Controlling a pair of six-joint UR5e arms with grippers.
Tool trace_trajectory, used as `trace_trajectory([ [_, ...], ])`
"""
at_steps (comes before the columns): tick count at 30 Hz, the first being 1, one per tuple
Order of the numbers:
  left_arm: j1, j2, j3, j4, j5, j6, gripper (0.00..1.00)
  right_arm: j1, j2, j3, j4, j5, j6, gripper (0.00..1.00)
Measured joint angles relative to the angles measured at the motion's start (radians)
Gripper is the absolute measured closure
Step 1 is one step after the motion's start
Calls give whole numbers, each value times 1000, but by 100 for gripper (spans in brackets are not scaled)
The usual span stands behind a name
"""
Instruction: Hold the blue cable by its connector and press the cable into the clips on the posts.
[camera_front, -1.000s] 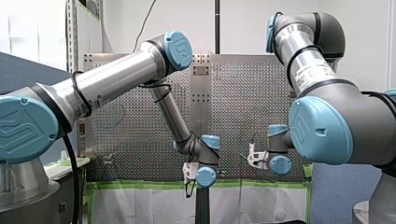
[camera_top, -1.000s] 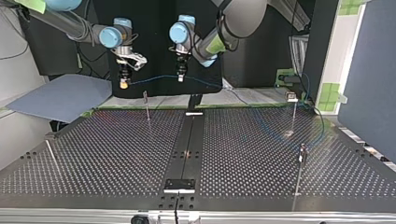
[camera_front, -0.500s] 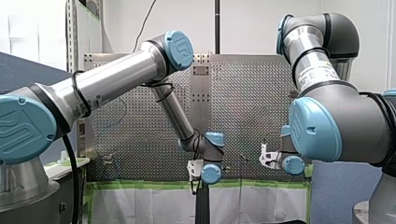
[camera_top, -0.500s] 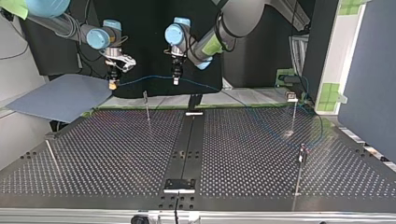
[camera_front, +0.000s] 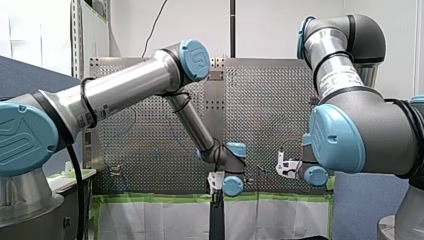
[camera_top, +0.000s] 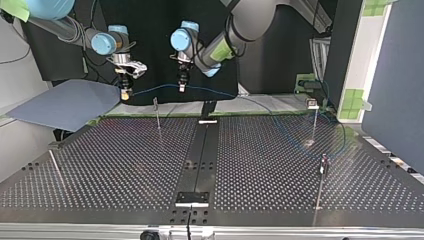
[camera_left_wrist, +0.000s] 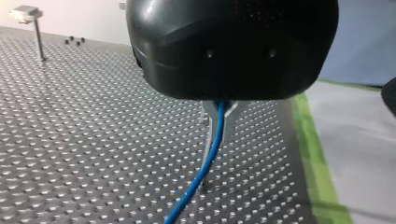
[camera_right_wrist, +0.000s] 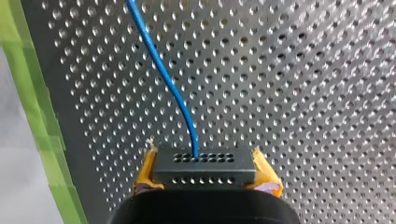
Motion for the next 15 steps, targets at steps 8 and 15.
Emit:
trace_trajectory([
  [8,-5,-55,61,-22,0,-13,100,0,34,-15,2,-58,-12,100],
  [15,-13,-68,114,-26,0,-15,100,-9,50,-31,-7,-79,10,100],
])
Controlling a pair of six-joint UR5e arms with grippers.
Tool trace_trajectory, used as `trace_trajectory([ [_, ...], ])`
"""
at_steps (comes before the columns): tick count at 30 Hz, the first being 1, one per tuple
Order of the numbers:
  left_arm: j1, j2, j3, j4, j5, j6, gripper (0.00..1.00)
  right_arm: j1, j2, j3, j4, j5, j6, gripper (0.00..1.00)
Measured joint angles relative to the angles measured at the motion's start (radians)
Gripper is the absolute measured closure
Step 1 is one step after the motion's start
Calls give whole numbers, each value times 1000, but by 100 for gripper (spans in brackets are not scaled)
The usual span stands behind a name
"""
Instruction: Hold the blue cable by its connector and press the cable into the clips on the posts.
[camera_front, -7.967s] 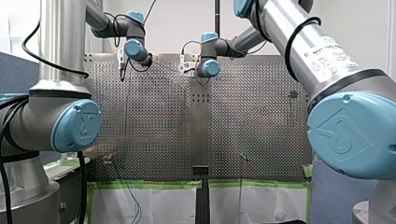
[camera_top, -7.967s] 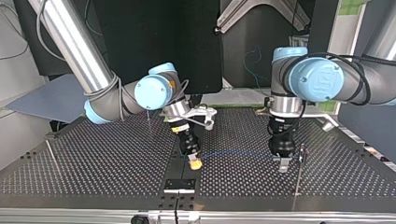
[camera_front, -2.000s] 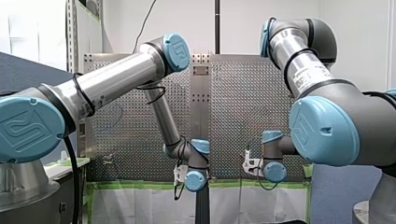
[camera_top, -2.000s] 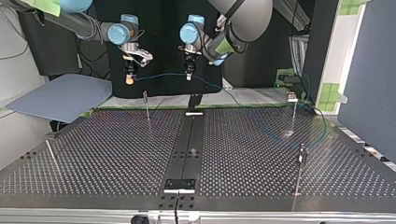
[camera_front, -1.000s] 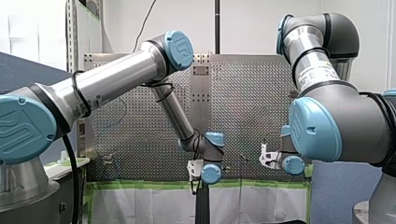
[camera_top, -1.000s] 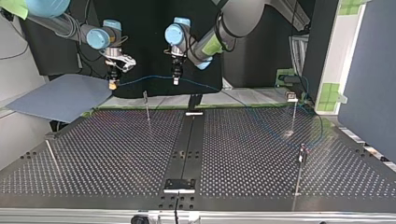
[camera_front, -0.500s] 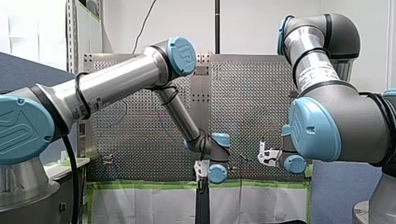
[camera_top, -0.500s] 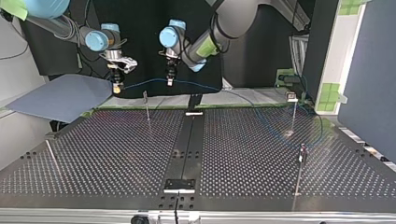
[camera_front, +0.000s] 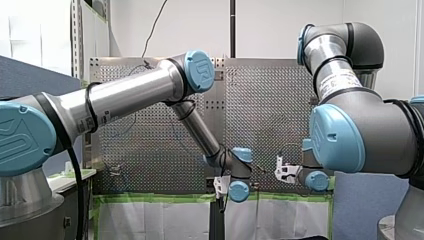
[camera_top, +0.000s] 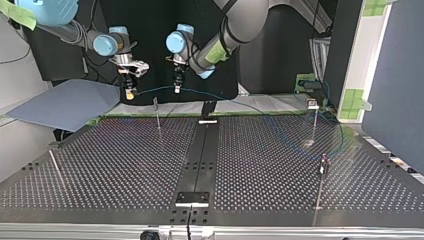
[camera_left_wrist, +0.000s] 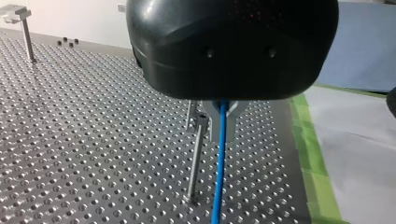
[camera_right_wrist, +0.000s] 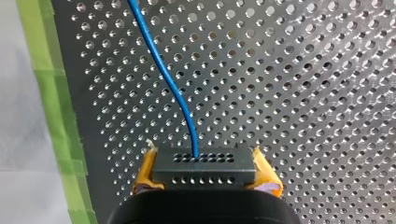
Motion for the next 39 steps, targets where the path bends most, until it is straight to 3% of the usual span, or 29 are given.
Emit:
trace_trajectory([
  [7,12,-6,58,-18,21,-3,100,-22,2,-22,-10,-41,60,100],
  [13,19,-45,111,-56,36,-7,100,-39,3,-36,-11,-47,88,100],
  [18,21,-78,154,-85,42,-24,100,-49,6,-39,-13,-48,94,100],
  [26,28,-87,208,-88,43,-30,100,-61,31,-64,-8,-54,98,100],
  [35,37,-87,228,-93,45,-27,100,-72,47,-104,5,-60,103,100],
  [39,40,-87,231,-96,47,-22,100,-79,48,-112,5,-64,114,100],
])
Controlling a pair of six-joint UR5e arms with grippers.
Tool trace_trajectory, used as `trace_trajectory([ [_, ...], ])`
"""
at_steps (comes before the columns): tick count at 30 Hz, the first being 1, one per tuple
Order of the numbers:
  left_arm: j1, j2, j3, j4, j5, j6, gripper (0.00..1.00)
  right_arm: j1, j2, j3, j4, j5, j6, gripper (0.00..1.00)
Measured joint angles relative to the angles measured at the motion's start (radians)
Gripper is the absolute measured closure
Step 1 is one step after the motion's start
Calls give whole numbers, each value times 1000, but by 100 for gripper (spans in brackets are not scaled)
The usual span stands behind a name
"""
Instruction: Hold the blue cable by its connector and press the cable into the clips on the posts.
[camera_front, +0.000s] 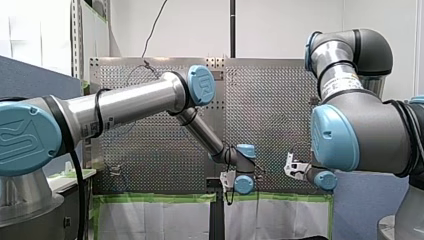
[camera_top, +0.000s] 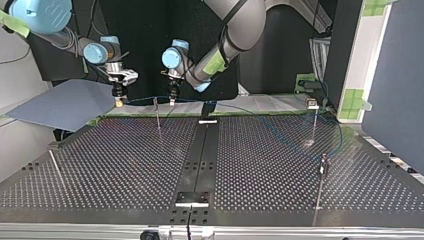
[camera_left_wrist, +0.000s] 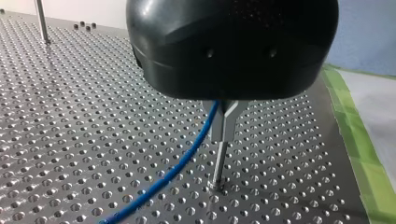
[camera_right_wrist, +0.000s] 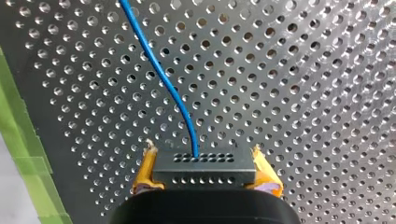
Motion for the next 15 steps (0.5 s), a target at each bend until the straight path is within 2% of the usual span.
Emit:
trace_trajectory([
  [6,0,0,6,-1,4,5,100,-7,3,-6,-7,-6,13,100],
  [10,-3,0,9,-1,8,6,100,-10,20,-20,-9,-14,18,100],
  [15,-9,0,10,-1,9,8,100,-13,54,-45,9,-15,7,100],
])
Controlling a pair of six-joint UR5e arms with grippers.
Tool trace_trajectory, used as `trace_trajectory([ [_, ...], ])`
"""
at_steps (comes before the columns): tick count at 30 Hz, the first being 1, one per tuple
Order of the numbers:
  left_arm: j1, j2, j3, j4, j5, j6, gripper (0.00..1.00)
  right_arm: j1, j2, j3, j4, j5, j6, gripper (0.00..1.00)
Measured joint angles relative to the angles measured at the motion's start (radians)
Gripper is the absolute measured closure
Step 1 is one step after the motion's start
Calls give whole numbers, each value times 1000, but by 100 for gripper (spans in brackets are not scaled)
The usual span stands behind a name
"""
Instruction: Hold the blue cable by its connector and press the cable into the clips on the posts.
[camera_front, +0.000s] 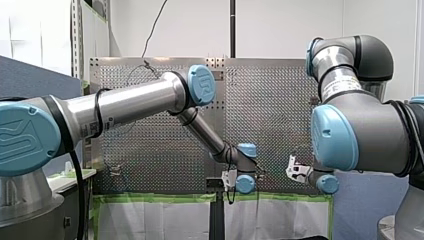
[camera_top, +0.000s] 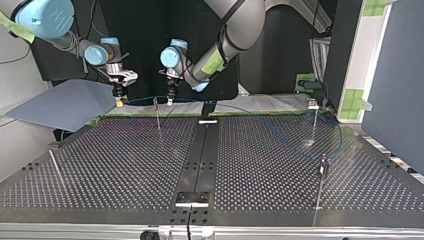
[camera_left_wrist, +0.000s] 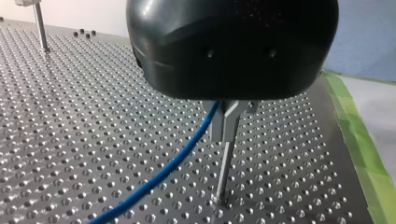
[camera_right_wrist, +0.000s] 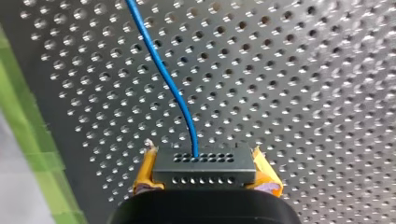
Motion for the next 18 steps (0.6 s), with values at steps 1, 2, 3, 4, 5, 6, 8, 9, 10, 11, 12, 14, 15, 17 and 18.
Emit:
trace_trajectory([
  [1,-2,0,0,0,0,0,100,0,5,-3,8,1,-6,100],
  [2,-3,0,0,0,0,0,100,-1,8,-5,14,2,-9,100],
  [3,-4,0,0,1,0,0,100,-2,10,-7,18,2,-11,100],
  [4,-5,0,1,1,0,1,100,-2,12,-8,23,3,-14,100],
  [5,-4,0,2,1,1,1,100,-2,13,-9,25,3,-15,100],
  [6,-4,-1,4,1,2,1,100,-2,13,-9,26,3,-15,100],
  [8,-1,-1,7,2,5,1,100,-2,14,-11,29,3,-15,100],
  [9,0,0,8,2,6,1,100,-2,14,-13,30,2,-15,100],
  [10,2,-1,10,2,7,1,100,-2,14,-16,33,2,-15,100],
  [11,4,-1,13,2,9,1,100,-2,14,-18,35,2,-15,100],
  [12,5,-1,16,2,10,0,100,-2,14,-20,36,2,-16,100],
  [14,10,-1,25,0,12,-1,100,-1,14,-22,38,2,-16,100],
  [15,12,-1,30,-2,14,-2,100,0,14,-22,38,2,-17,100],
  [17,15,-1,38,-8,17,-3,100,1,15,-23,38,1,-17,100],
  [18,16,-1,40,-9,17,-4,100,1,15,-23,38,1,-18,100],
])
